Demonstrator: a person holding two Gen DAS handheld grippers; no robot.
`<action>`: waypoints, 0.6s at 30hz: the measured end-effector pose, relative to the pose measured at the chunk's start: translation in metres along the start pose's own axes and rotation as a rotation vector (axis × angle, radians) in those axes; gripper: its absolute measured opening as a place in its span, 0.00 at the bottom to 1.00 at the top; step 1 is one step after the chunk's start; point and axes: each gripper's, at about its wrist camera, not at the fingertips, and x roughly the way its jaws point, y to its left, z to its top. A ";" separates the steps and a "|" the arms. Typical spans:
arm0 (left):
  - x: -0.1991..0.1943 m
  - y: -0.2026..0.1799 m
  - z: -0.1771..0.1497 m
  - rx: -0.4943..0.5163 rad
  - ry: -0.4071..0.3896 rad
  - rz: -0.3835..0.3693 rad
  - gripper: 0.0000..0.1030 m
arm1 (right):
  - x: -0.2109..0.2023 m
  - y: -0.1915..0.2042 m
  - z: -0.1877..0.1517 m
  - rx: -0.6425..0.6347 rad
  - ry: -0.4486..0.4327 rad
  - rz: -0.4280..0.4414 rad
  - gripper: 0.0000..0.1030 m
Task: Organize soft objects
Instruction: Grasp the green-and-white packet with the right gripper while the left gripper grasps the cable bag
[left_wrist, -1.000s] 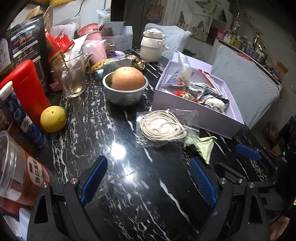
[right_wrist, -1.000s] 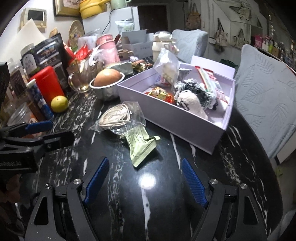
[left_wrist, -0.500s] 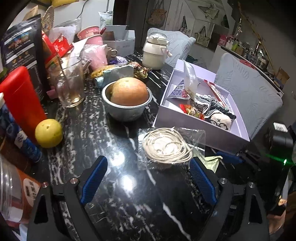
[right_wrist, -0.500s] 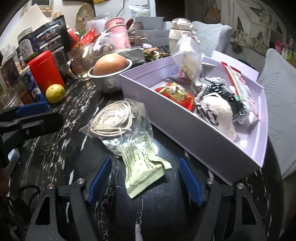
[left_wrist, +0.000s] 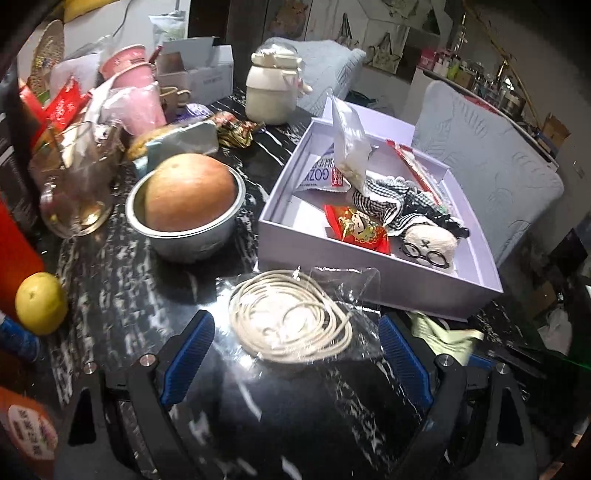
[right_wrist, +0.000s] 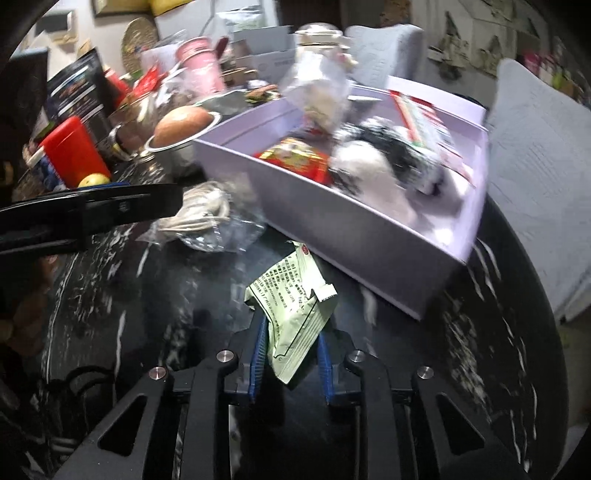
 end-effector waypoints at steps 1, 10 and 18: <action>0.005 -0.002 0.001 0.005 0.008 0.008 0.89 | -0.002 -0.004 -0.002 0.012 0.000 -0.003 0.24; 0.038 0.000 0.000 0.008 0.060 0.053 0.90 | -0.013 -0.026 -0.009 0.084 -0.001 -0.026 0.24; 0.049 -0.002 0.000 0.030 0.074 0.073 1.00 | -0.010 -0.024 -0.006 0.088 -0.004 -0.005 0.25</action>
